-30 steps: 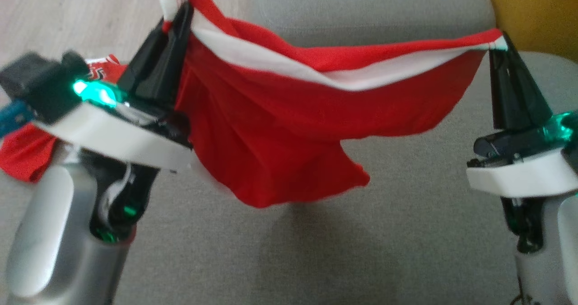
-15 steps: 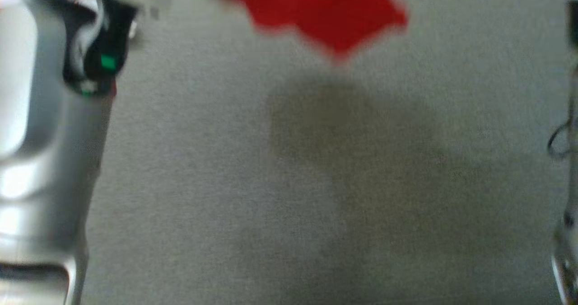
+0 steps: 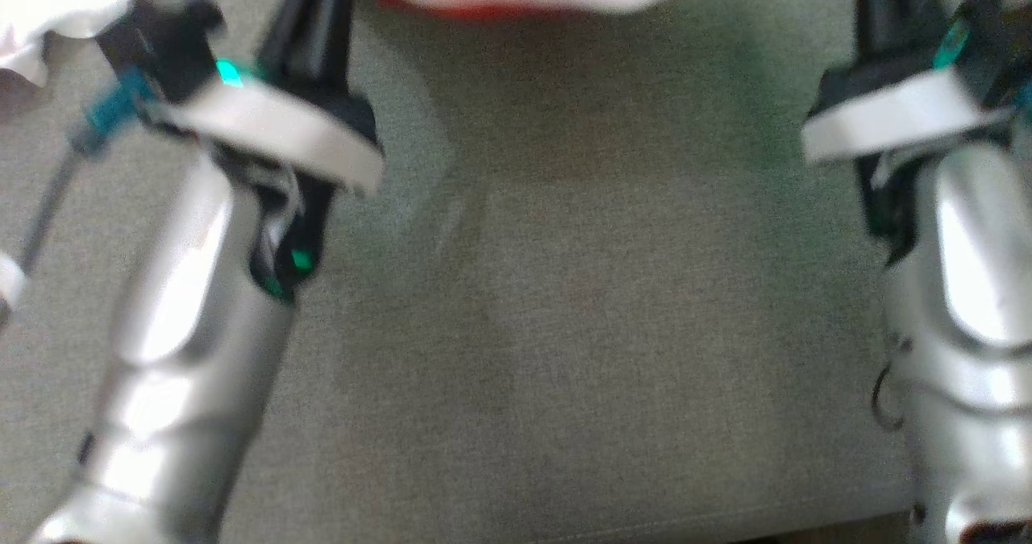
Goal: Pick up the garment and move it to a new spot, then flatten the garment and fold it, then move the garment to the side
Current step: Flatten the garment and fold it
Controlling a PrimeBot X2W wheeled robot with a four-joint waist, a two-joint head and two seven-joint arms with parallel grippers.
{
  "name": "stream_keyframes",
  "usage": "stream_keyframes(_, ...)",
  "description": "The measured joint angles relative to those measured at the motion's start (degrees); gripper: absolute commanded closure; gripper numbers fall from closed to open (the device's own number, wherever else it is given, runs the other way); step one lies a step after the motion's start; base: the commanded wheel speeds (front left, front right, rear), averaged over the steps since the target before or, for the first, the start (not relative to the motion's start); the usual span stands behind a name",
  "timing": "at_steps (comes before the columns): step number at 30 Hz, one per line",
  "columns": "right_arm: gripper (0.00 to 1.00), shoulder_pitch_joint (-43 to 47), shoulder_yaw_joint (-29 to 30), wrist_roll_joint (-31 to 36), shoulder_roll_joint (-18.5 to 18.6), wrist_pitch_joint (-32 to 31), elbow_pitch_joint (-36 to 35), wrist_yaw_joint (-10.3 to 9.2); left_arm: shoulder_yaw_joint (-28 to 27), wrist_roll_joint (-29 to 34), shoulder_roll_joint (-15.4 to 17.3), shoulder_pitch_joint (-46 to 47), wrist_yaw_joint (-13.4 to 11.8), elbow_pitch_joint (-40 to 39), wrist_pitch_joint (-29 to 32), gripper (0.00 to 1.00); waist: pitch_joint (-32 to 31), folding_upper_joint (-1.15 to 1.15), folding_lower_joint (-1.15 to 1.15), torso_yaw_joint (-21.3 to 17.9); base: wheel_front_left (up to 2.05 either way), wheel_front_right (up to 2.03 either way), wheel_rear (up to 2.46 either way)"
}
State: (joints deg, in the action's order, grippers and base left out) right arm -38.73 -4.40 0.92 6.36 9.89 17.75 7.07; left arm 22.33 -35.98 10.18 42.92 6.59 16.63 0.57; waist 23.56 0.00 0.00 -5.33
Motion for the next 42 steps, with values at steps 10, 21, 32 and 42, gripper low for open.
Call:
stream_keyframes(10, 1.0, 17.2, 1.3, -1.8, -2.1, 2.5, -8.7, 0.0, 2.6, 0.2, 0.0, -16.4, -0.4, -5.0, -7.4, 1.0, -5.0, 0.0, -0.02, 1.1, 0.0, 0.0, 0.0)
stream_keyframes(21, 1.0, 41.9, 5.2, -0.1, -3.5, -4.5, -31.0, 0.0, 4.0, -0.8, 2.1, -40.5, -7.5, -23.2, -7.9, 1.0, -13.5, 0.01, -0.03, 0.9, 0.0, 0.0, 0.0)
stream_keyframes(32, 1.0, 39.6, 6.1, 2.8, -2.2, -12.2, -30.0, 0.0, 7.4, -4.5, -1.2, -43.3, -7.8, -21.0, -5.7, 1.0, -10.7, 0.0, 0.0, 4.2, 0.0, 0.0, 0.0)
stream_keyframes(42, 1.0, 14.1, 0.3, 2.0, 5.7, -16.3, -11.1, 0.0, 5.2, -9.7, -6.0, -27.7, -7.1, -7.7, -6.7, 1.0, -5.9, 0.0, 0.01, 9.0, 0.0, 0.0, 0.0)
